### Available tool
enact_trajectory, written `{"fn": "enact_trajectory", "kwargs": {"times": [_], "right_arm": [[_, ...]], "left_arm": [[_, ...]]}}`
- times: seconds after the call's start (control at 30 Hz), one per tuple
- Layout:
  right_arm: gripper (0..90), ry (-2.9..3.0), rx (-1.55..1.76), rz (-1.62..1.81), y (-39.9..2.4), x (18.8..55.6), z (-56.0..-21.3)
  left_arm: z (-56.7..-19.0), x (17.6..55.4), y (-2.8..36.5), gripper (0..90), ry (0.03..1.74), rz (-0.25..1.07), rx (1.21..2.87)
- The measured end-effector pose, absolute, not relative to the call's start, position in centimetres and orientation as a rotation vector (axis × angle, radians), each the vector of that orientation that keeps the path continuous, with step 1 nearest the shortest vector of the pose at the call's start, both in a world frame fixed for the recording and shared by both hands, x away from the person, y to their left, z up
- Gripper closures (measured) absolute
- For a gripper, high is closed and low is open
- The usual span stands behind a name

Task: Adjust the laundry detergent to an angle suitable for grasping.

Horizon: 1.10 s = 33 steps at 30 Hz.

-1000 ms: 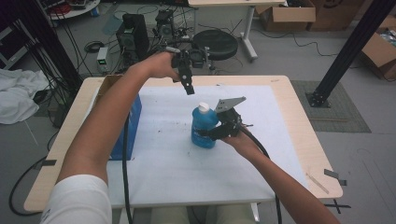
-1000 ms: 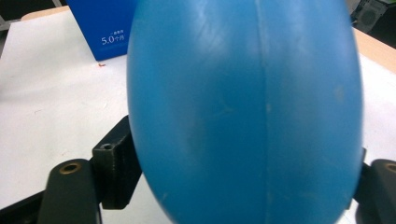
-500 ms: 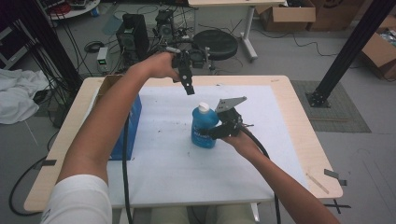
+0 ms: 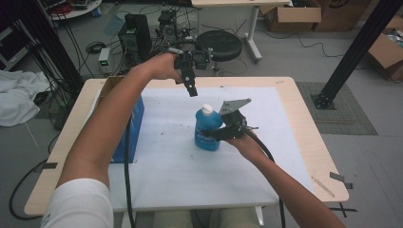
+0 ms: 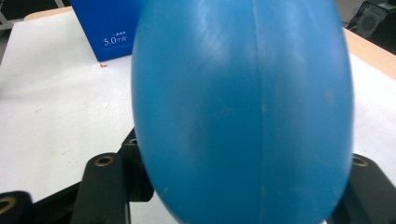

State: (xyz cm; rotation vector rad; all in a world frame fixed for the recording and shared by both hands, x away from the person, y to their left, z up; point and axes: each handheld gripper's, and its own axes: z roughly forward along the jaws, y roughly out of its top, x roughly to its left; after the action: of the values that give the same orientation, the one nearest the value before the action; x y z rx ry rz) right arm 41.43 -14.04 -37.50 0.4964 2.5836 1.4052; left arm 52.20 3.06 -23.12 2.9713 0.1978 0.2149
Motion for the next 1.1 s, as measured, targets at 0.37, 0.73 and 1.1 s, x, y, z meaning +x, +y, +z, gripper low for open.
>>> {"fn": "enact_trajectory", "kwargs": {"times": [0.37,0.73,1.1], "right_arm": [[43.4,2.579,0.497,1.404,-14.1,41.5,-37.4],[44.0,2.581,0.428,1.396,-14.1,41.1,-36.8],[43.9,2.654,0.189,1.526,-14.2,40.2,-35.0]], "left_arm": [[-23.1,52.2,3.1,22.2,0.201,0.218,2.975],[-23.0,52.1,3.5,22.1,0.211,0.223,2.973],[-22.7,51.9,3.4,22.0,0.209,0.230,2.977]]}}
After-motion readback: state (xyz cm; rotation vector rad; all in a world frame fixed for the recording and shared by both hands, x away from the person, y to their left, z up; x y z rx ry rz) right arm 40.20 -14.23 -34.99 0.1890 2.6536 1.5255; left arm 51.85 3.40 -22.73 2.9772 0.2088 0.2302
